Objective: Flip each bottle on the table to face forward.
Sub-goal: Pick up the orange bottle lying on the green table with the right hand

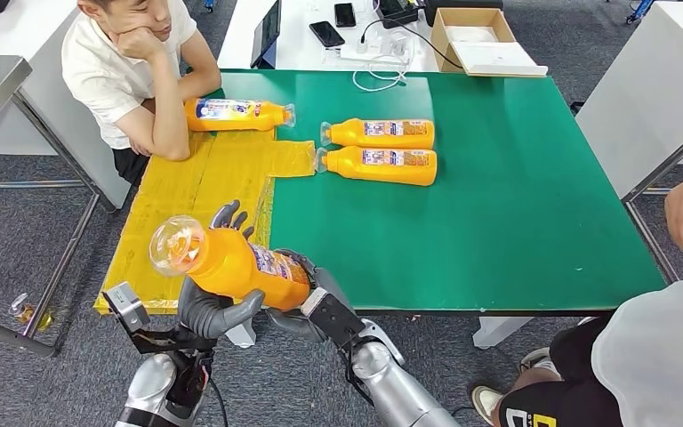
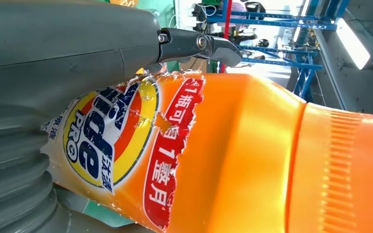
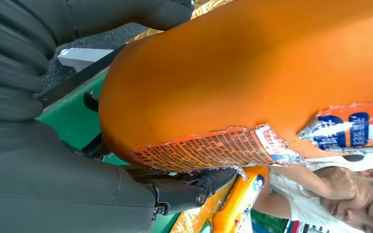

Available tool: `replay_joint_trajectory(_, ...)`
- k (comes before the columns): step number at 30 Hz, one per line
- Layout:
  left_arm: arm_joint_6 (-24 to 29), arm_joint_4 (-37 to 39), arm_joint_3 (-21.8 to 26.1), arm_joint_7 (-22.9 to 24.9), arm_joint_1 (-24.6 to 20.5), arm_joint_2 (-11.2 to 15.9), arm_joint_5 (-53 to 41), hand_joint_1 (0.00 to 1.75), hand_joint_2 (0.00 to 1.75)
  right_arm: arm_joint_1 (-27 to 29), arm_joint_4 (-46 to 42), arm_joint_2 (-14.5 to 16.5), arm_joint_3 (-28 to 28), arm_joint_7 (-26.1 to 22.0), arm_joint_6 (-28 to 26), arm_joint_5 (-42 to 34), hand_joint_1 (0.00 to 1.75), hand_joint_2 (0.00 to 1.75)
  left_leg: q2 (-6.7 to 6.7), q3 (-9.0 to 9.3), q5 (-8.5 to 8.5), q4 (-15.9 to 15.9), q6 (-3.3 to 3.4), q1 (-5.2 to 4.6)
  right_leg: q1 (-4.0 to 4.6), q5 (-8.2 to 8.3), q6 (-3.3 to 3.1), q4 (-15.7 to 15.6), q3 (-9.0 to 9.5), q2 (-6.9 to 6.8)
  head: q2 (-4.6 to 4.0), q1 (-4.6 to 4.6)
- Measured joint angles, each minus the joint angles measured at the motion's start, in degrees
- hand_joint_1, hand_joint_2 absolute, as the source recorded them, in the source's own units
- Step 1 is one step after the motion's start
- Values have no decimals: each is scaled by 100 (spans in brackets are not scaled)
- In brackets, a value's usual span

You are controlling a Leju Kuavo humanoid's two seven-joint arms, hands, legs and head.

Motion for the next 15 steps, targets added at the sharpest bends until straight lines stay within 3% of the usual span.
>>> replay_joint_trajectory(1,0,-7,0,-7,0,0,-13,11,175,-10,22,4,6,0,0,1,175,175,0,0,0,0,0,0,0,0,0,0,0,0,0,0)
replay_joint_trajectory(4,-11,-20,0,-19,0,1,-32,137,175,-35,73,13,19,0,0,2,175,175,0,0,0,0,0,0,0,0,0,0,0,0,0,1)
replay_joint_trajectory(5,-28,-21,0,-25,0,2,-37,170,175,-40,85,13,25,1,0,3,175,175,0,0,0,0,0,0,0,0,0,0,0,0,0,1)
replay_joint_trajectory(15,-285,33,-8,129,-53,96,-197,175,175,-2,101,10,73,-7,16,-34,175,175,0,0,0,0,0,0,0,0,0,0,-1,0,0,1)
